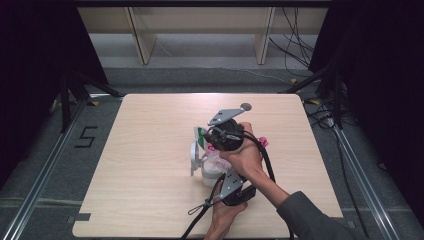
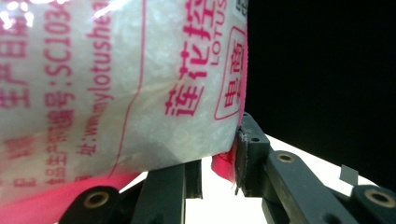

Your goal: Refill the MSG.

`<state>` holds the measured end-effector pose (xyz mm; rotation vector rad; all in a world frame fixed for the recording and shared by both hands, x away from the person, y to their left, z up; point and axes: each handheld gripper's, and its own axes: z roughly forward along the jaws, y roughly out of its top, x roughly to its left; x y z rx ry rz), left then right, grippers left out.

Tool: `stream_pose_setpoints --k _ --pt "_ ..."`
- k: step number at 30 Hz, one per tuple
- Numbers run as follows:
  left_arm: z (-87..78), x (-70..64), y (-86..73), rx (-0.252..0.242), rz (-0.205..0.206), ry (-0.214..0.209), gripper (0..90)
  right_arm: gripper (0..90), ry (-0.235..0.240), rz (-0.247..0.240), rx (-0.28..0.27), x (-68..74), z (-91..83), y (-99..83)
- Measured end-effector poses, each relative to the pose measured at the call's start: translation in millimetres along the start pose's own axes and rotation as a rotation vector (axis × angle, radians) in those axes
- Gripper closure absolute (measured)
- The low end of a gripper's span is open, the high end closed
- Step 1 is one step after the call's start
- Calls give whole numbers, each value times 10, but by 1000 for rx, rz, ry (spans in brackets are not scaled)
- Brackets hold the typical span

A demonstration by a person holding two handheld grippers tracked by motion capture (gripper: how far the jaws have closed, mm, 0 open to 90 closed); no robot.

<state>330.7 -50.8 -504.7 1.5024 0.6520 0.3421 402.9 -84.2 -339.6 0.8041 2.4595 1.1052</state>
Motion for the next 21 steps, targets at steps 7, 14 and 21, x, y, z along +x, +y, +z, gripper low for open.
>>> stream_pose_setpoints --k 7,14,21 --pt "-5 11 -7 2 -7 6 746 900 8 -2 9 9 20 -4" --pt "-5 18 -6 -4 -9 6 746 900 -3 -17 -14 18 45 -7" --pt "-3 21 -11 0 -9 7 746 900 0 -11 -12 18 48 -10"
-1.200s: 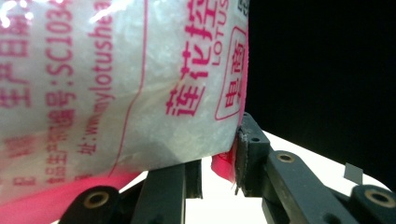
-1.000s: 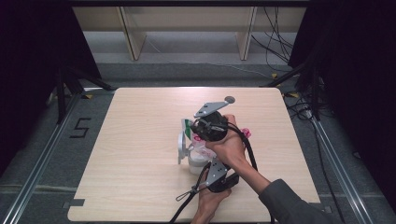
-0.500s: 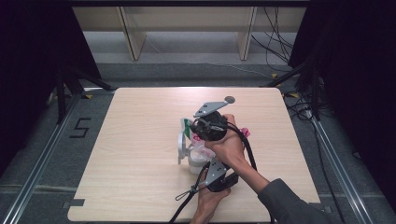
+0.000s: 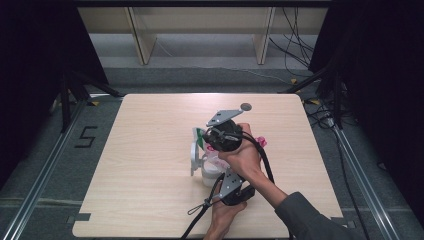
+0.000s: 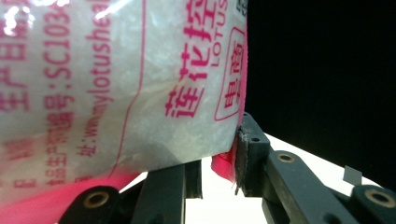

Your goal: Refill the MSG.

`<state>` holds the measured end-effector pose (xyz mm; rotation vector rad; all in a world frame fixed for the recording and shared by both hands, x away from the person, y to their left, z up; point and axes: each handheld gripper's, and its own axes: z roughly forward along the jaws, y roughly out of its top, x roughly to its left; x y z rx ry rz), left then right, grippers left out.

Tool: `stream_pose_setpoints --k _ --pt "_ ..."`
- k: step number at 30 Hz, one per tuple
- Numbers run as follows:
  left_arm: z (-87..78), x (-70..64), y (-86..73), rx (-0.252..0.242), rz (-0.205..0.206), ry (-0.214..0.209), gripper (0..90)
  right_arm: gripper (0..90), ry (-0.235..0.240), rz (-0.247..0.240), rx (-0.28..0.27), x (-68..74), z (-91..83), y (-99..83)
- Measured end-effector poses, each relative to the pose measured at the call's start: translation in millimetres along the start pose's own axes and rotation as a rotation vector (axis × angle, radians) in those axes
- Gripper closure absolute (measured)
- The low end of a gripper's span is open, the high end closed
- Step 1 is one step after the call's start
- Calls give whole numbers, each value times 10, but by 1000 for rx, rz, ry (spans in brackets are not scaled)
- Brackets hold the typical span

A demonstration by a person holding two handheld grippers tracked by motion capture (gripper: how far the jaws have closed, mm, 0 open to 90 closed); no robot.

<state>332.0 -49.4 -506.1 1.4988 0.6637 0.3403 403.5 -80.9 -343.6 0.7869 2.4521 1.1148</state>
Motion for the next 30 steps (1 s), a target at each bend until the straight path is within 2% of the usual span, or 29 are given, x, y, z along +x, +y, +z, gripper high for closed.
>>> stream_pose_setpoints --k 2,3,5,7,9,14,18,19,20,22,24,25,30 --pt "0 0 -3 2 1 1 746 900 -1 -2 1 3 2 -2" --pt "1 -2 -2 0 -2 0 746 900 -3 -2 20 15 13 -7" --pt "-5 -4 4 0 -2 0 746 900 -10 -11 11 15 15 -4" --pt "-13 -9 17 -5 1 2 746 900 9 1 18 13 -10 12" --pt "-13 -9 21 -7 2 1 746 900 6 -4 5 15 -17 20" --pt "-4 -8 9 -7 -8 -5 745 900 4 1 32 22 -1 6" --pt "-12 -10 18 -6 -3 -1 746 900 2 3 3 18 -14 15" --pt "-12 -10 18 -6 -3 -1 746 900 2 3 3 18 -14 15" --pt "-10 -10 17 -6 -3 -1 746 900 3 -17 3 7 -13 18" --pt "-6 -12 12 -4 -4 -1 746 900 5 -5 20 17 -10 11" --pt "-7 -11 13 -3 -3 -1 746 900 10 -19 21 10 -4 12" --pt "-9 -10 14 -4 -1 -1 746 900 4 1 13 20 -1 8" --pt "-11 -13 20 -7 -4 -1 746 900 4 -7 16 17 -19 18"
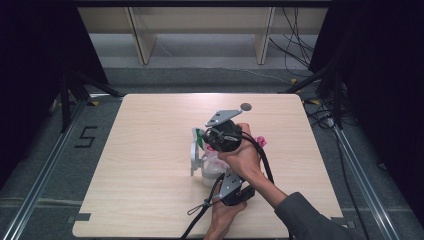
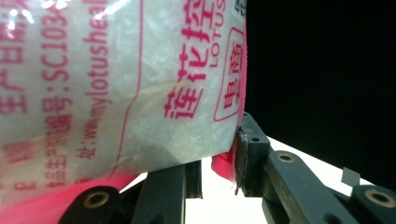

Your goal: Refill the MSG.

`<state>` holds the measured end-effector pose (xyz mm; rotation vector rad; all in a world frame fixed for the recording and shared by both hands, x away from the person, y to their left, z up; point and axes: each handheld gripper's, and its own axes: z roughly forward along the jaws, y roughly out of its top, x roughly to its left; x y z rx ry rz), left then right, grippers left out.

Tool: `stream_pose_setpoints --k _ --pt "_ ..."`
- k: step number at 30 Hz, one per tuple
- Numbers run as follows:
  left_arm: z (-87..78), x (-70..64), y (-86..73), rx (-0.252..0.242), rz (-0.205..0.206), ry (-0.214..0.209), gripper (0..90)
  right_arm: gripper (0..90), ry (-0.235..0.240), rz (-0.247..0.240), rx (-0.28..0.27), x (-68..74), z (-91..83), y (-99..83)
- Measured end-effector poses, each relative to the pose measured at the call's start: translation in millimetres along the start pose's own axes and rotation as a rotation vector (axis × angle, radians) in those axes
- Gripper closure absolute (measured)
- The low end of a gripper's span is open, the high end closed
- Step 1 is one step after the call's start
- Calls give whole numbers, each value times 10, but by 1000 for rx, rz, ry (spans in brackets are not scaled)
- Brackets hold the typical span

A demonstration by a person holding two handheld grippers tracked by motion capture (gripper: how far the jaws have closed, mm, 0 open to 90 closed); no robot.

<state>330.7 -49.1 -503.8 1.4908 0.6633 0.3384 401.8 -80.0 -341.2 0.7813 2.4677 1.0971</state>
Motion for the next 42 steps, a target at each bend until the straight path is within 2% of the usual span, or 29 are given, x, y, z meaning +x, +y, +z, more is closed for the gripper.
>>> stream_pose_setpoints --k 5,9,17,19,21,23,24,25,26,30,33,34,35,38,39,42 --pt "3 -2 -1 0 -2 -2 746 900 -13 -9 -13 12 15 -5" --pt "7 -2 -11 3 -2 -2 746 900 -4 -1 11 10 19 -16" --pt "-9 3 14 -7 4 -1 747 900 5 12 2 7 -20 16" --pt "-15 4 14 4 6 10 747 900 4 -17 -12 -1 -17 22" --pt "2 11 -3 -6 -5 -6 747 900 -2 -10 1 11 -11 15" --pt "-4 24 -10 16 17 -2 747 900 -5 -13 9 29 30 -8" --pt "-1 22 -9 11 13 -5 747 900 -4 -8 10 30 30 -8" --pt "10 2 -10 -18 -18 -5 747 900 -7 -8 4 28 32 -6" --pt "-1 13 -3 -7 -2 -2 747 900 0 1 -4 21 9 4" --pt "-6 19 6 -9 2 -4 748 900 6 12 -8 25 -17 19" --pt "8 25 -17 -3 -9 -3 747 900 0 -11 -5 22 5 3" --pt "25 -2 -19 -33 -44 -7 747 900 1 -8 7 33 29 -9" --pt "2 24 -13 -5 -7 0 747 900 -4 -1 -1 39 35 -9" --pt "-8 22 -3 -9 -7 6 748 900 6 -4 7 28 6 10" --pt "-10 22 1 -11 -4 3 748 900 6 7 -7 38 4 15" --pt "-2 27 -4 -12 -7 -1 748 900 3 -10 -8 24 -7 22"
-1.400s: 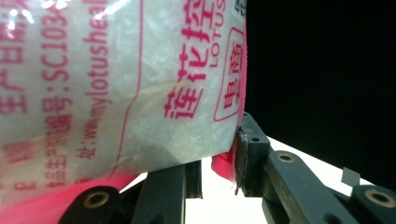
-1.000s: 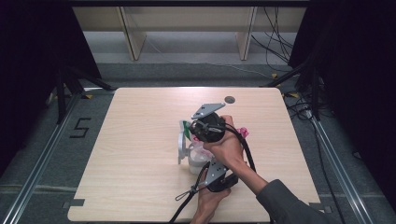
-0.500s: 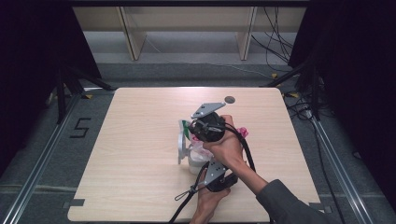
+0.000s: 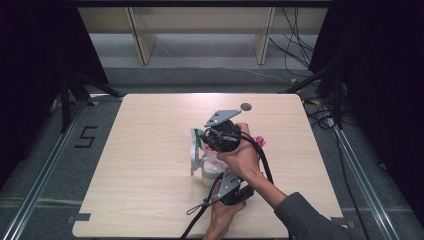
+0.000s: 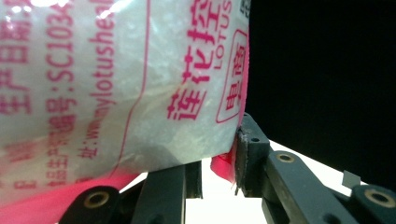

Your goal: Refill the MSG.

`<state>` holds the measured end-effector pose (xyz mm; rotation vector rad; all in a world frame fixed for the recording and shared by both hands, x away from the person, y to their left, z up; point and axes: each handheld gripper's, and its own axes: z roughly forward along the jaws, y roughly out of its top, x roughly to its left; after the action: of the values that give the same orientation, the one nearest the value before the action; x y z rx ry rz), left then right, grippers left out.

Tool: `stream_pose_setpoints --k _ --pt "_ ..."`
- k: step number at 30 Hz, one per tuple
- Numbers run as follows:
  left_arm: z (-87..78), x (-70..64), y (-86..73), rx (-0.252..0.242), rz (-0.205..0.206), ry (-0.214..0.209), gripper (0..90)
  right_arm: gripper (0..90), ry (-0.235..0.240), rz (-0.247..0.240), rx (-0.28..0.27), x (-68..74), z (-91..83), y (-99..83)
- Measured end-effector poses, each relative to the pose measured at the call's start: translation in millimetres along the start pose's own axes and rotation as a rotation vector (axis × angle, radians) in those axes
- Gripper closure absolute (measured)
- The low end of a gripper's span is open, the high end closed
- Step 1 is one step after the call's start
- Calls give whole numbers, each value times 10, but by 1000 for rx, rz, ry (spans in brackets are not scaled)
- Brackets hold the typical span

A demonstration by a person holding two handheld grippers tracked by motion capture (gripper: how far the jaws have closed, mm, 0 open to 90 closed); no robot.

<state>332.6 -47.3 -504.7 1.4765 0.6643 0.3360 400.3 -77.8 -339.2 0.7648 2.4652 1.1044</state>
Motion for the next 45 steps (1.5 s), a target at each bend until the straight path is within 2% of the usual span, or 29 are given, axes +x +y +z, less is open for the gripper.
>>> stream_pose_setpoints --k 4,5,8,10,16,17,19,21,23,26,27,29,30,31,32,33,34,35,38,45 --pt "-4 0 -10 15 -1 14 747 900 4 4 20 13 38 -25" --pt "0 7 -8 0 -1 1 747 900 0 10 3 14 35 -19" --pt "-1 12 -7 2 2 5 748 900 3 -1 7 8 16 -4" --pt "2 13 -11 3 0 6 747 900 8 12 10 15 16 -2" --pt "1 12 -14 7 -2 7 747 900 -5 5 -7 13 42 -21" --pt "-3 12 -9 2 2 8 748 900 4 5 11 11 18 -4" --pt "-3 13 -6 -1 3 7 748 900 0 12 -5 19 23 -3" --pt "-1 18 -8 1 3 8 747 900 0 -2 -12 14 14 3" --pt "2 21 -11 5 -3 4 747 900 5 12 2 25 11 1" --pt "1 22 -12 3 -6 2 747 900 12 12 6 26 0 2" --pt "1 22 -11 2 -6 1 747 900 8 -5 1 23 -2 1" --pt "4 23 -13 0 -9 -1 747 900 12 4 7 38 -11 1" --pt "19 3 -16 -24 -37 -10 747 900 6 6 -9 56 1 -5" --pt "4 25 -14 3 -9 -1 747 900 5 -22 -1 43 0 -7" --pt "4 23 -15 5 -9 -1 747 900 4 -17 6 54 11 -13" --pt "55 -45 -20 -69 -93 -13 747 900 4 -17 6 54 11 -13" --pt "-11 40 -12 38 32 6 746 900 8 -15 18 56 18 -15" --pt "5 20 -15 6 -3 3 747 900 0 -13 18 49 20 -7" --pt "-1 37 -11 3 -3 8 747 900 10 0 0 50 1 7" --pt "-3 30 -11 6 3 10 746 900 18 -9 5 42 -12 11"
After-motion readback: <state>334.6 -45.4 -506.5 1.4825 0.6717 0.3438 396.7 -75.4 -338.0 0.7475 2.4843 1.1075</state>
